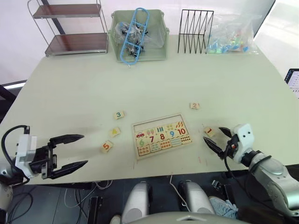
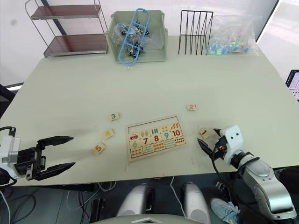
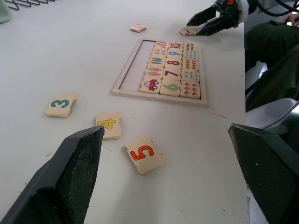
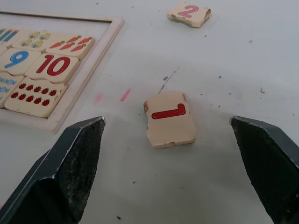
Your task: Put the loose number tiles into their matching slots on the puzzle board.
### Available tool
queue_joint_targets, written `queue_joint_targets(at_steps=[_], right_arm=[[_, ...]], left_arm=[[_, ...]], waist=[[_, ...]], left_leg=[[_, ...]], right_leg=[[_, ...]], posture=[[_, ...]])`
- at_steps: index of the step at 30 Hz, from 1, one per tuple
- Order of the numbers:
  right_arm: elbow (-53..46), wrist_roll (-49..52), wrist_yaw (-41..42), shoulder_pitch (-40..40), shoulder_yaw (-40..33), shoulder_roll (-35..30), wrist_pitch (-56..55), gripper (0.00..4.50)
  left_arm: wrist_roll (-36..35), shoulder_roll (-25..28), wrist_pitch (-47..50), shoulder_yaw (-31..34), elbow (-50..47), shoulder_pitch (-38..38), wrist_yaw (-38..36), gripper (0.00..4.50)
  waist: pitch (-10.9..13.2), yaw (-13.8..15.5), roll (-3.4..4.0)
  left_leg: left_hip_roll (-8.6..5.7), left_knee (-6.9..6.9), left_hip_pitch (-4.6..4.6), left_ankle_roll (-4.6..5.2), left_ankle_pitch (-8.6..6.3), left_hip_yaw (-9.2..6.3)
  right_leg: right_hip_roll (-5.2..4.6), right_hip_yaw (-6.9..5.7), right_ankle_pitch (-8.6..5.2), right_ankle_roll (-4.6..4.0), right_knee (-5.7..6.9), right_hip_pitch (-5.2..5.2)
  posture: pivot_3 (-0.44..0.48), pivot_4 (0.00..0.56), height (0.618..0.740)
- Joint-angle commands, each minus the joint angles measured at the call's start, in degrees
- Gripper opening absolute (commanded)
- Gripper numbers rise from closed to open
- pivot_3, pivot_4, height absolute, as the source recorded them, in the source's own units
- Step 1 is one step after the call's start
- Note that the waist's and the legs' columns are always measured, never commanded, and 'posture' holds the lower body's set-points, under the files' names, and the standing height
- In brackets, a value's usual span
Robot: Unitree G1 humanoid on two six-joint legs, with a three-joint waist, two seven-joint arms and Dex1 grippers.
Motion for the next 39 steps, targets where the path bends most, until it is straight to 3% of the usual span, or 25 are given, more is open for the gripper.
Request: queue_joint_targets(at_steps=[1, 20, 23, 28, 29, 39], right_arm=[[1.13, -1.66, 0.00, -0.98, -0.44, 1.08, -1.13, 4.46], [5.60, -5.66, 3.51, -0.50, -0.48, 2.96, -4.88, 4.46], [5.57, -6.19, 3.53, -0.26, -0.24, 3.37, -5.07, 3.75], [5.98, -6.79, 3.62, -0.33, -0.44, 3.64, -5.30, 1.20], [5.98, -6.91, 3.62, -0.31, -0.51, 3.64, -5.43, 0.87], [3.72, -5.27, 5.80, -2.54, -2.54, 1.02, -3.60, 0.87]], left_arm=[[-1.48, 1.08, -1.95, -0.43, 0.33, 0.40, -1.69, 4.50], [-2.52, 0.95, -3.53, -0.64, 0.95, 1.09, -1.69, 4.50], [-2.51, 0.86, -3.33, -0.50, 0.62, 1.12, -1.69, 4.50], [-2.24, 0.61, -2.82, -0.48, 0.13, 0.72, -1.69, 4.50], [-2.20, 0.56, -2.76, -0.50, 0.06, 0.66, -1.69, 4.50], [-1.73, -0.08, -2.10, -0.44, -0.51, 0.45, -1.69, 4.50]], waist=[[0.00, 0.00, 0.00], [-0.27, 0.00, -0.43], [-0.30, -0.02, -0.47], [-0.30, -0.02, -0.48], [-0.31, -0.01, -0.49], [-0.30, -0.01, -0.46]], left_leg=[[0.00, 0.00, 0.00, 0.00, 0.00, 0.00], [0.01, 0.00, 0.03, 0.00, 0.00, -0.04], [0.01, 0.00, 0.05, 0.00, 0.00, -0.05], [0.01, 0.00, 0.05, 0.00, 0.00, -0.05], [0.01, 0.00, 0.05, 0.00, 0.00, -0.05], [0.01, 0.00, 0.06, 0.00, 0.00, -0.05]], right_leg=[[0.00, 0.00, 0.00, 0.00, 0.00, 0.00], [0.00, -0.04, 0.00, -0.01, 0.00, 0.04], [0.00, -0.04, 0.00, -0.01, 0.00, 0.06], [0.00, -0.05, 0.00, -0.01, 0.00, 0.06], [0.01, -0.05, 0.00, -0.01, 0.00, 0.07], [0.00, -0.05, 0.00, -0.01, 0.00, 0.07]], posture=[[0.000, 0.150, 0.740], [0.000, 0.150, 0.740], [0.000, 0.150, 0.740], [0.000, 0.150, 0.740], [0.000, 0.150, 0.740], [0.000, 0.150, 0.740]])
